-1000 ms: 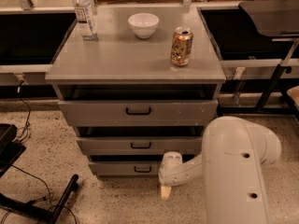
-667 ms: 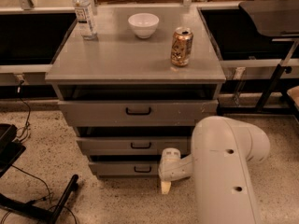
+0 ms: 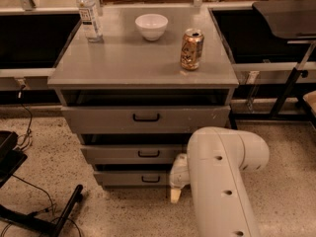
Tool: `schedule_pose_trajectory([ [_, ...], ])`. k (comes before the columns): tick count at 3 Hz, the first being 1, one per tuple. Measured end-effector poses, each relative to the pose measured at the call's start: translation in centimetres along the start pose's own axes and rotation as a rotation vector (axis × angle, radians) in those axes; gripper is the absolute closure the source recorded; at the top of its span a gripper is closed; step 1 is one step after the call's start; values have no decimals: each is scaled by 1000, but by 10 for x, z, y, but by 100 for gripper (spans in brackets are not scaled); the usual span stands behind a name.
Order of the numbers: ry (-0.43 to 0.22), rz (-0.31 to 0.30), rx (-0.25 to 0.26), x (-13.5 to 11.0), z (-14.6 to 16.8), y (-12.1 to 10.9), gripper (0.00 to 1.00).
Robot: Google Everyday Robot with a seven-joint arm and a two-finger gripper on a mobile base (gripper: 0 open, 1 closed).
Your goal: Open bottom drawer
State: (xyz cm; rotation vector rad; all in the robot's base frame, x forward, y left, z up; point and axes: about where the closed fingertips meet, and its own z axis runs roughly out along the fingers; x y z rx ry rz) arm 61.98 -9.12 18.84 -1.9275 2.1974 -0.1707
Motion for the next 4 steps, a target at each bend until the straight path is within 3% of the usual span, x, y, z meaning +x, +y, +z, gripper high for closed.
schedule_pose_trajectory([
  [1, -33, 60, -52, 12, 20, 23, 17],
  [2, -39, 92, -68, 23, 19, 32, 40],
  [4, -39, 92, -68, 22, 2, 28, 87],
])
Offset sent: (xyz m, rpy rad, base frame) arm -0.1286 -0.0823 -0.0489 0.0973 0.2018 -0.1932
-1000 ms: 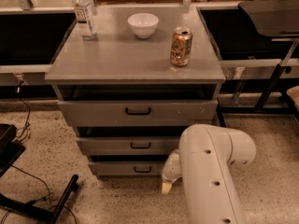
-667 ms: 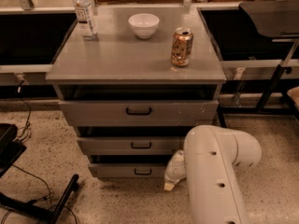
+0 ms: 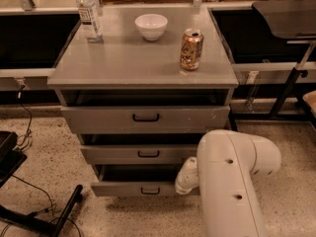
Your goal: Open bottom drawer
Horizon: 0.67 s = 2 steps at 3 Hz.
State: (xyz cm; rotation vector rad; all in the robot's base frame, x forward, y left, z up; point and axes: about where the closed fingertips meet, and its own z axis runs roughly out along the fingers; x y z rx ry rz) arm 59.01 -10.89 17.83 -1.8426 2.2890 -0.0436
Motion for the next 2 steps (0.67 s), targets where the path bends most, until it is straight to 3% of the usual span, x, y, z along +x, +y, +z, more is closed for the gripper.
schedule_pose_trajectory([
  [1, 0, 0, 0, -1, -6, -1, 100],
  [2, 1, 1, 0, -1, -9, -1, 100],
])
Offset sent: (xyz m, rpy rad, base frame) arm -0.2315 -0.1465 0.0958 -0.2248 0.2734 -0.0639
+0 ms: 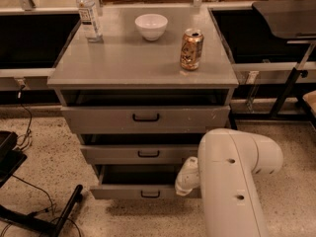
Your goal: Open bottom drawer
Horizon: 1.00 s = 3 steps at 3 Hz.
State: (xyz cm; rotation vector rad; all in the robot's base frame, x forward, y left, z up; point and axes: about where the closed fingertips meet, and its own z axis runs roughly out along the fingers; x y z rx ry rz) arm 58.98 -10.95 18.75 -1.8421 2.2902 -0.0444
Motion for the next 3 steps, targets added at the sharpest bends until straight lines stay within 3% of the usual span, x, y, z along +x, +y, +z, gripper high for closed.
schedule_pose_trajectory([
  [2, 47, 17, -42, 36, -23, 22, 100],
  [3, 48, 16, -45, 36, -24, 24, 100],
])
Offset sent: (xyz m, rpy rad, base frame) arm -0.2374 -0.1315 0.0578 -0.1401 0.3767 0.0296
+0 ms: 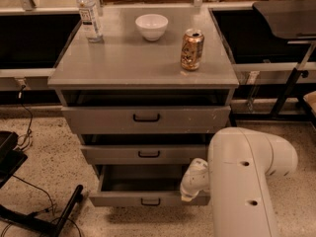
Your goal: Open bottom drawer
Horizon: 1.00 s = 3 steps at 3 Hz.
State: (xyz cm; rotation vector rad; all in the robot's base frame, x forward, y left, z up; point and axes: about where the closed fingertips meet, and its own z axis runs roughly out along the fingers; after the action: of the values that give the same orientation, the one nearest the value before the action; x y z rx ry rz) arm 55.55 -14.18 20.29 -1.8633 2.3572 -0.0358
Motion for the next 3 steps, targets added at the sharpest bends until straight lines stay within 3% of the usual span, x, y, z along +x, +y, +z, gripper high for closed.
schedule_pose_trajectory([
  [1, 12, -10, -37, 11, -4, 19, 100],
  [3, 12, -10, -37, 10, -5, 17, 58],
])
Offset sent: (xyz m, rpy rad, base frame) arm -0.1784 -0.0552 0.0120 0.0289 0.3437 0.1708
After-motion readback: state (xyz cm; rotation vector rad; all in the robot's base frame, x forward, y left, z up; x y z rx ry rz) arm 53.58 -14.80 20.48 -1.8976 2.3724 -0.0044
